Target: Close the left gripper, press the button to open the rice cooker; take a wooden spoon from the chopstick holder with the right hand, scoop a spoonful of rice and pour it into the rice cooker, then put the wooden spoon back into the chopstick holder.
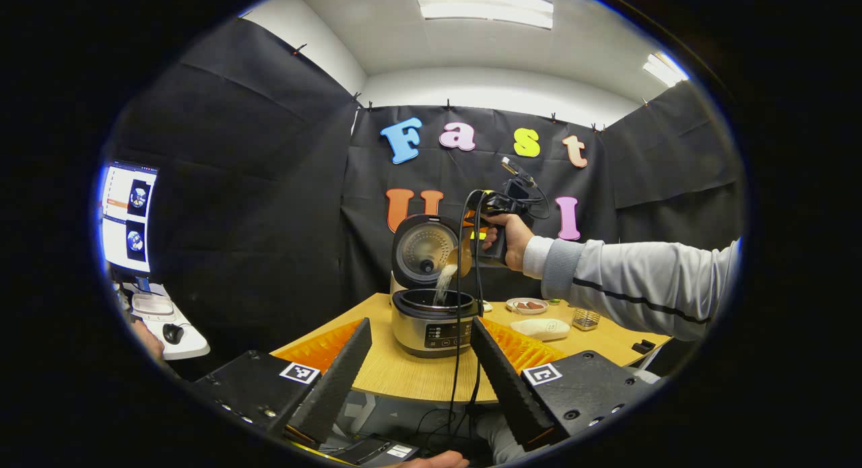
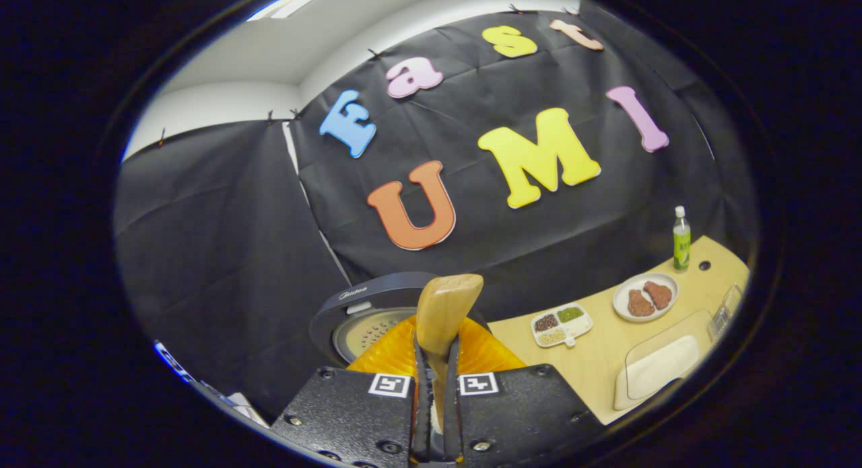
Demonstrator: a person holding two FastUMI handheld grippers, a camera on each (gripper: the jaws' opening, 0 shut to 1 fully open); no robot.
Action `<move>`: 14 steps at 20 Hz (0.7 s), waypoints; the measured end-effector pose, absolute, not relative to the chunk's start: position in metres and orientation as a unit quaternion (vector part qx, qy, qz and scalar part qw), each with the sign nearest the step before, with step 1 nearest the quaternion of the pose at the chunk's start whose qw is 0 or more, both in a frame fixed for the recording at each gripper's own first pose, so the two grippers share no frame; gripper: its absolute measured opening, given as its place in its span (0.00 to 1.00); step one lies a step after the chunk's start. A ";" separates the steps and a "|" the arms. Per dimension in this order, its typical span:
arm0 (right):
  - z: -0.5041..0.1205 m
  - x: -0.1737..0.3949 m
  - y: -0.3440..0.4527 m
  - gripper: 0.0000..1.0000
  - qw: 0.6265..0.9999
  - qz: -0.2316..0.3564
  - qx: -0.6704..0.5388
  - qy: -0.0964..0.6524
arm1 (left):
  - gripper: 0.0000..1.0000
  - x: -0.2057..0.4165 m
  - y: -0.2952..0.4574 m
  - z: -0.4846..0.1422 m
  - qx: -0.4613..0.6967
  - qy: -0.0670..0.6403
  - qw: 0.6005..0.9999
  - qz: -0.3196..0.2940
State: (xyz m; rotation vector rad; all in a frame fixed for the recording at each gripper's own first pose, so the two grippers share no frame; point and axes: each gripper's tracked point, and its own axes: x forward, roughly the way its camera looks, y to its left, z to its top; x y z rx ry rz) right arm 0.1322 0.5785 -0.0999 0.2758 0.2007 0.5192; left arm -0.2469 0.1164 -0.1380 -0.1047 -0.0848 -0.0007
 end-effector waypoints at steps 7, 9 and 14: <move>-0.103 0.115 0.592 0.13 0.958 0.275 0.059 0.054 | 0.94 -0.247 0.117 -0.140 -0.062 -0.036 0.997 0.011; -0.110 0.113 0.593 0.11 0.957 0.280 0.048 0.054 | 0.94 -0.247 0.117 -0.141 -0.064 -0.033 0.997 0.013; -0.128 0.116 0.594 0.13 0.954 0.296 -0.036 0.030 | 0.94 -0.245 0.119 -0.143 -0.062 -0.026 0.997 0.024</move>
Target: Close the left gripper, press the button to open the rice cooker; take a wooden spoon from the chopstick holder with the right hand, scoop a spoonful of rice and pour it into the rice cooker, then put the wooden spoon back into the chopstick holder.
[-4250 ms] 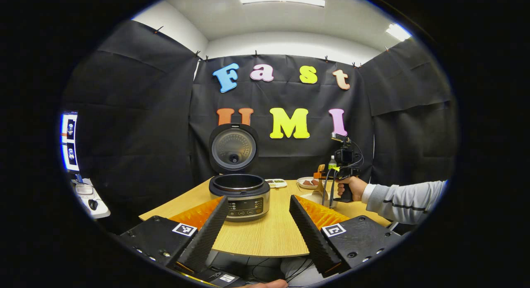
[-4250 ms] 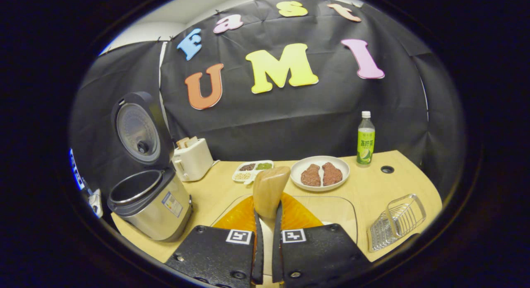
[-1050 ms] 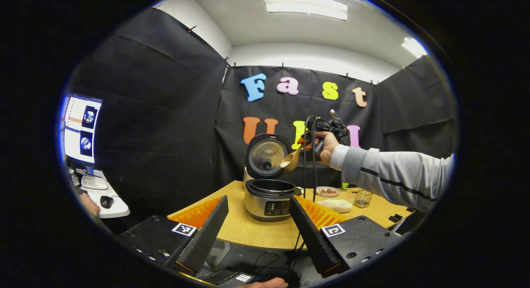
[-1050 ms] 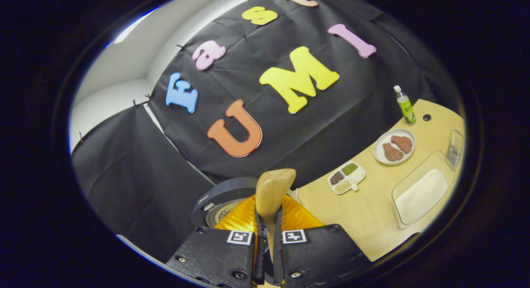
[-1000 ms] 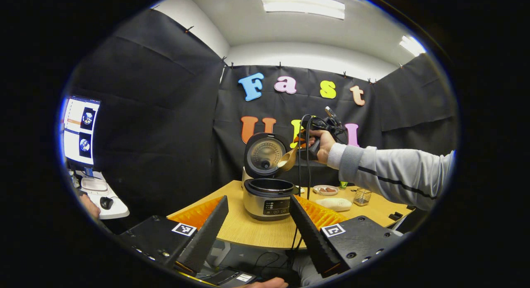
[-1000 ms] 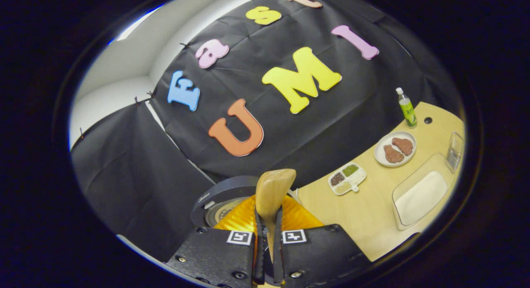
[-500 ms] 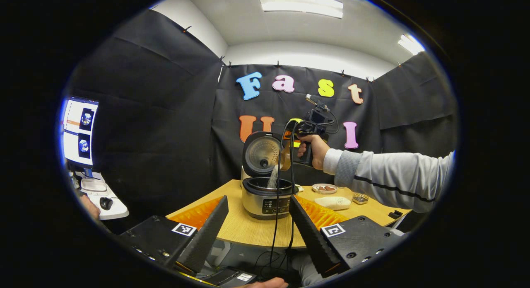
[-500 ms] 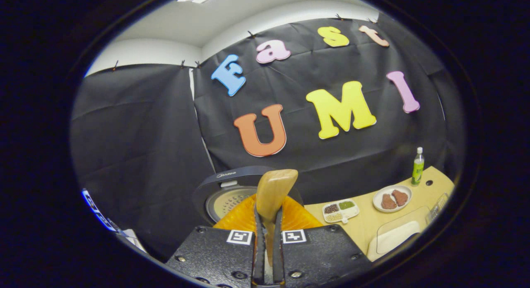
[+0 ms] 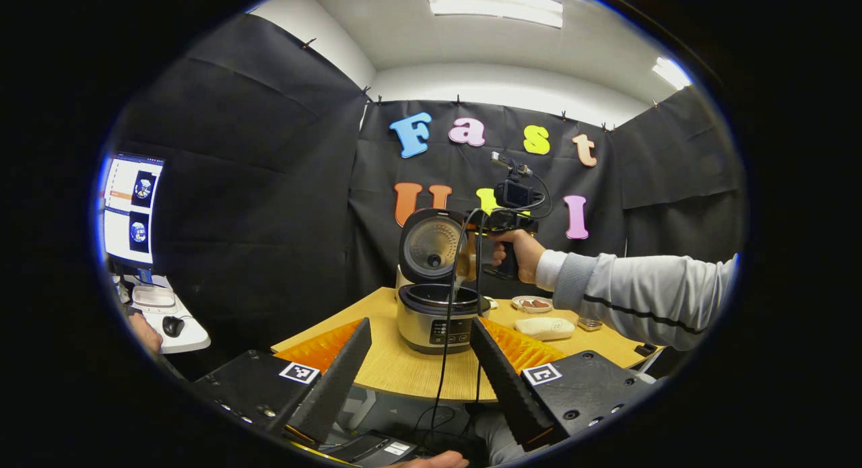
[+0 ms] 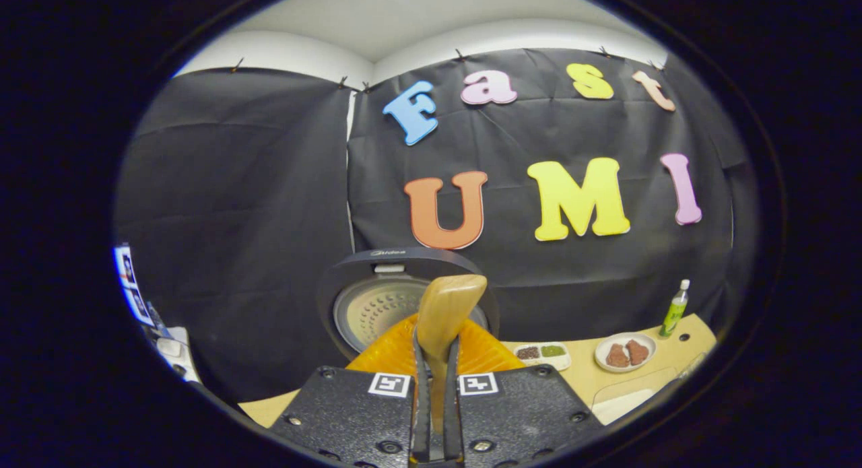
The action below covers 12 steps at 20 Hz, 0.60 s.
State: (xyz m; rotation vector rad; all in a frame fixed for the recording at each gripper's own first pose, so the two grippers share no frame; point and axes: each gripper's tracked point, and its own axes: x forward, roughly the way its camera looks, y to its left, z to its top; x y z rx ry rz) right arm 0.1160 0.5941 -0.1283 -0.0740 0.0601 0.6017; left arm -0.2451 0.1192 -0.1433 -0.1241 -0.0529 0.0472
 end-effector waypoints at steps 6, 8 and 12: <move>-0.155 0.105 0.597 0.13 0.934 0.328 -0.140 0.010 | 0.94 -0.238 0.119 -0.152 -0.063 -0.008 0.998 0.028; -0.158 0.102 0.596 0.13 0.931 0.332 -0.150 0.012 | 0.94 -0.232 0.116 -0.152 -0.063 -0.005 0.997 0.032; -0.144 0.097 0.587 0.13 0.931 0.329 -0.162 -0.001 | 0.94 -0.225 0.110 -0.153 -0.064 -0.003 0.997 0.030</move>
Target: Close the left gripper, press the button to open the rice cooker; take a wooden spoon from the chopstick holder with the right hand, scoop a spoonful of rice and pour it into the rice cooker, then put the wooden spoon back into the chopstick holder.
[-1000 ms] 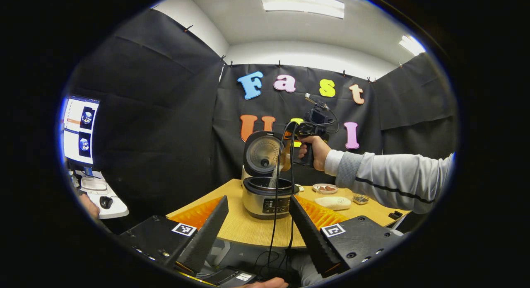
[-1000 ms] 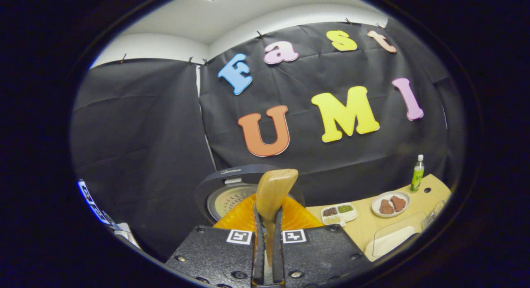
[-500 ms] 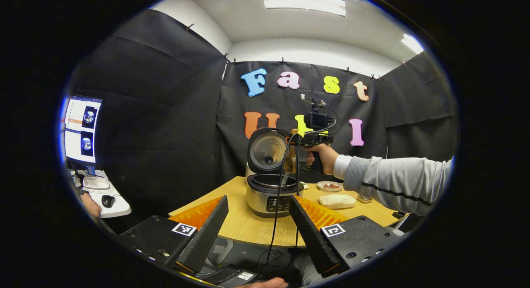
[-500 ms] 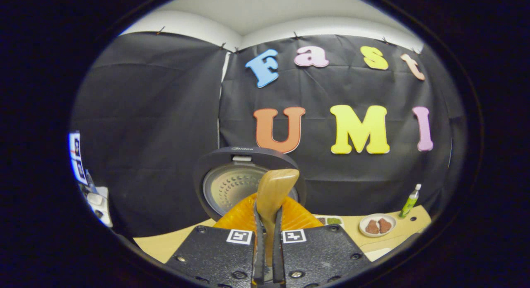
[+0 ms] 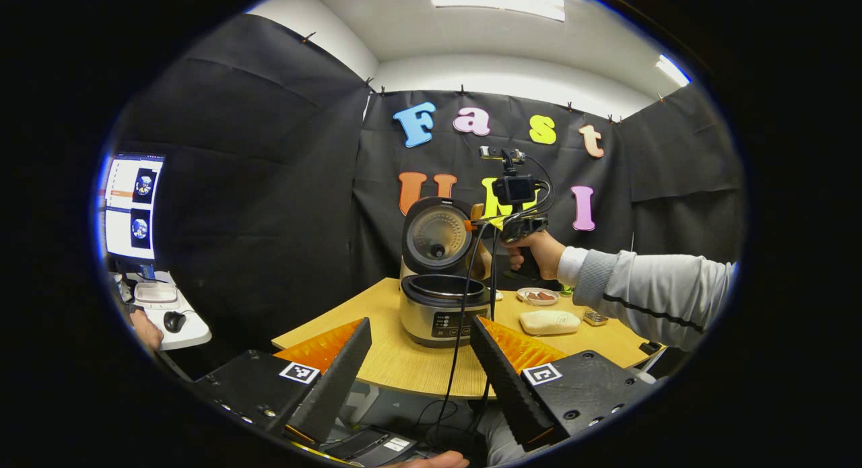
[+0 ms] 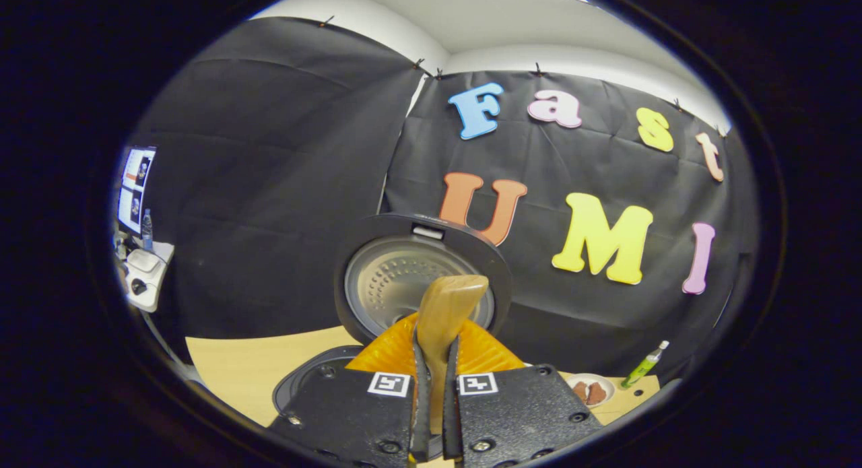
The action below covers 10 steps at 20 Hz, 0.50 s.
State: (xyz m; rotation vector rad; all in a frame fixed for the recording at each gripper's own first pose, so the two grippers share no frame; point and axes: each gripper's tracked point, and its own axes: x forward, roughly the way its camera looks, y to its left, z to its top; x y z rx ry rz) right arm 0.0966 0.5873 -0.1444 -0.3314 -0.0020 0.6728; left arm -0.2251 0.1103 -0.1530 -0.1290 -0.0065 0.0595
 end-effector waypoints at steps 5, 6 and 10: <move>-0.123 0.111 0.539 0.14 0.939 0.305 -0.158 -0.003 | 0.94 -0.217 0.098 -0.153 -0.056 -0.002 0.998 0.023; -0.120 0.117 0.528 0.14 0.943 0.296 -0.153 -0.002 | 0.94 -0.216 0.095 -0.152 -0.053 -0.001 0.998 0.021; -0.104 0.148 0.473 0.14 0.958 0.258 -0.123 0.010 | 0.94 -0.210 0.080 -0.147 -0.040 -0.002 0.999 0.014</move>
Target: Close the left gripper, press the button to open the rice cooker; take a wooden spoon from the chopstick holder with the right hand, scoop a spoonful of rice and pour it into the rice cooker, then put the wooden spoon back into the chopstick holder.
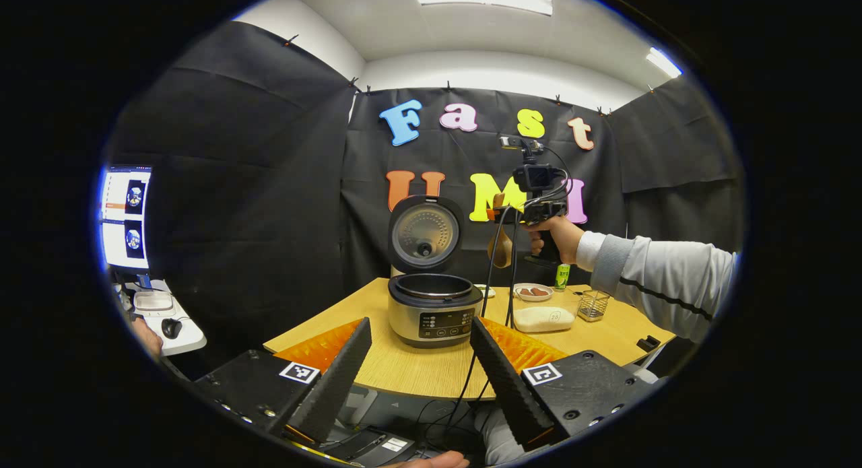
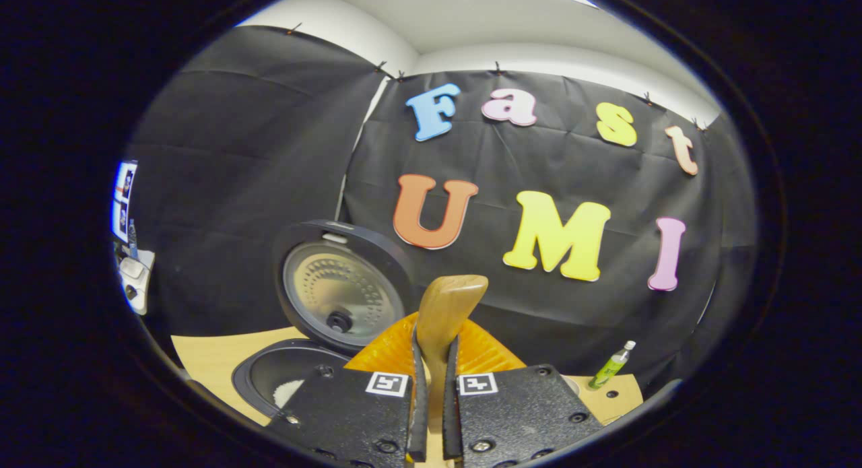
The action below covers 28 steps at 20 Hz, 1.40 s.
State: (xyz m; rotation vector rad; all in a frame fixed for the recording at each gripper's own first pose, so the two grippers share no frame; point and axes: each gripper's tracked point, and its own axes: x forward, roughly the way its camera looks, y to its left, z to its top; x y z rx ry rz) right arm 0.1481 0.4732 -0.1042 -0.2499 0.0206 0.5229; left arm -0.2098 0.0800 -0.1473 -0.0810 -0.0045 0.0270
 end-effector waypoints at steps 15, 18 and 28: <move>-0.062 0.229 0.197 0.17 0.996 0.087 -0.028 0.018 | 0.94 -0.195 0.042 -0.119 -0.048 -0.034 0.998 -0.002; -0.076 0.233 0.160 0.17 0.997 0.071 -0.032 0.021 | 0.94 -0.188 0.031 -0.120 -0.053 -0.031 0.998 -0.012; -0.158 0.244 0.106 0.20 0.995 0.069 -0.030 0.065 | 0.94 -0.162 0.002 -0.123 -0.035 -0.015 0.999 -0.017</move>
